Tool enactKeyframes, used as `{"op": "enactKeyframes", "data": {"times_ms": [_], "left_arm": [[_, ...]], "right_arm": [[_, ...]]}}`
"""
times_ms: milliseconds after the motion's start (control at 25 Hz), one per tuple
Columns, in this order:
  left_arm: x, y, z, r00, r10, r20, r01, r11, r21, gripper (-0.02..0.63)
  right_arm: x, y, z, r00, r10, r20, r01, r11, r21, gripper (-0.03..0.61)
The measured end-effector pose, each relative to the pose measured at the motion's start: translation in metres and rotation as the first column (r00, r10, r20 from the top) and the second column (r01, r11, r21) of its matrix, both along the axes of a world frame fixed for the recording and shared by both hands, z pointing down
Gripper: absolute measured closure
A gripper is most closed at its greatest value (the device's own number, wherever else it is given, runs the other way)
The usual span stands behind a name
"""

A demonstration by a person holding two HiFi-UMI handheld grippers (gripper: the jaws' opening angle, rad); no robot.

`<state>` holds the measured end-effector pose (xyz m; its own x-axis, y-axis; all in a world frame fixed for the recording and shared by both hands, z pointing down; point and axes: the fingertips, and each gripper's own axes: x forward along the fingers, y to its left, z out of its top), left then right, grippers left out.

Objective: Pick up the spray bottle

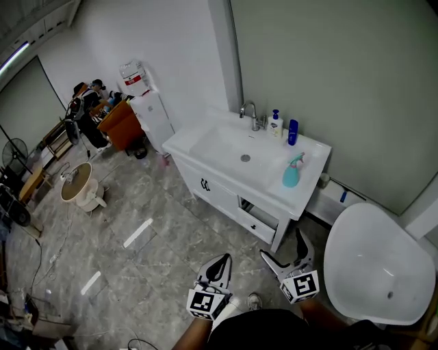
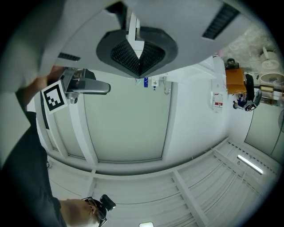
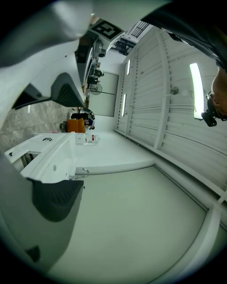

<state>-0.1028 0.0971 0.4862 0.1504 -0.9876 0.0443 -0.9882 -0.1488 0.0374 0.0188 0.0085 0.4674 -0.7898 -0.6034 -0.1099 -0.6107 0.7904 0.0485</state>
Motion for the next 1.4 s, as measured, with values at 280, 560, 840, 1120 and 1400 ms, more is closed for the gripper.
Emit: {"op": "enactKeyframes", "data": {"times_ms": [280,560,840,1120,1400], "left_arm": [[-0.009,-0.034,0.007,1.0,0.002,-0.009,-0.002,1.0,-0.022,0.618],[-0.013,-0.068,0.019,0.999,0.034,-0.03,-0.036,0.998,-0.042,0.618],[-0.018,-0.123,0.023,0.994,0.107,-0.038,-0.108,0.993,-0.047,0.618],[-0.038,-0.191,0.021,0.985,0.172,-0.033,-0.173,0.984,-0.049,0.618],[-0.052,-0.254,0.02,0.968,0.248,-0.043,-0.25,0.967,-0.054,0.618]], "right_arm": [[0.008,-0.027,0.006,0.998,0.034,-0.043,-0.033,0.999,0.004,0.084],[0.017,-0.057,0.027,0.992,0.091,-0.082,-0.096,0.994,-0.053,0.084],[0.009,-0.103,0.03,0.987,0.144,-0.07,-0.149,0.986,-0.081,0.084],[-0.01,-0.16,0.03,0.976,0.196,-0.092,-0.203,0.976,-0.075,0.084],[-0.025,-0.212,0.039,0.961,0.253,-0.116,-0.265,0.959,-0.102,0.084]]}}
